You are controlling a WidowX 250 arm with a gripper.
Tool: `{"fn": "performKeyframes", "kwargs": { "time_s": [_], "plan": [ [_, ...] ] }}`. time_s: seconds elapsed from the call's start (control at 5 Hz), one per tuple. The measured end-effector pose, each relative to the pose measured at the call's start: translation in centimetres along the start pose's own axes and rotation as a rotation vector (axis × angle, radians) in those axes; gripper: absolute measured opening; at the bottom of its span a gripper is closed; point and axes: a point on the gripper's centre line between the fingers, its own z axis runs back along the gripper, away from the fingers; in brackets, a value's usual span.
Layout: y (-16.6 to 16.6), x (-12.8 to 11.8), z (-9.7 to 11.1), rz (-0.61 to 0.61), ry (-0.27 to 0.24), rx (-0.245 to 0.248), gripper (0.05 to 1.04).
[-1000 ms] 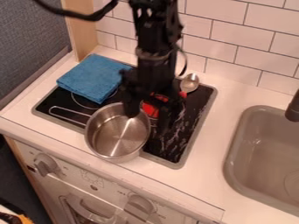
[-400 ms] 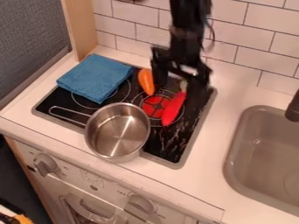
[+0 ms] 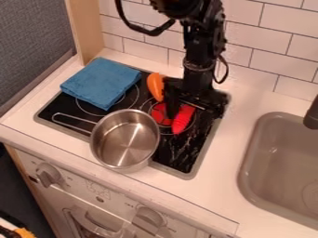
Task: Pick the red spoon from the right burner and put above the blue cloth
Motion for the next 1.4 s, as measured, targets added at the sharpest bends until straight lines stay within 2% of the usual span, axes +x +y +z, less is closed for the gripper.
{"fn": "performKeyframes", "kwargs": {
  "time_s": [0.2,0.4,0.6,0.8,1.0,1.2,1.4],
  "plan": [
    [0.2,0.0,-0.1,0.013,-0.009,0.014,0.94],
    [0.3,-0.1,-0.1,0.012,-0.027,0.018,0.678],
    [0.4,-0.2,-0.2,0.013,-0.022,0.021,0.449],
    [0.3,-0.4,-0.1,0.006,-0.021,0.019,0.43],
    [-0.3,-1.0,0.8,-0.013,-0.012,-0.009,0.43],
    [-1.1,-0.3,5.2,-0.023,-0.135,-0.067,0.43],
    [0.3,-1.4,8.3,0.019,-0.219,-0.102,0.43]
  ]
}}
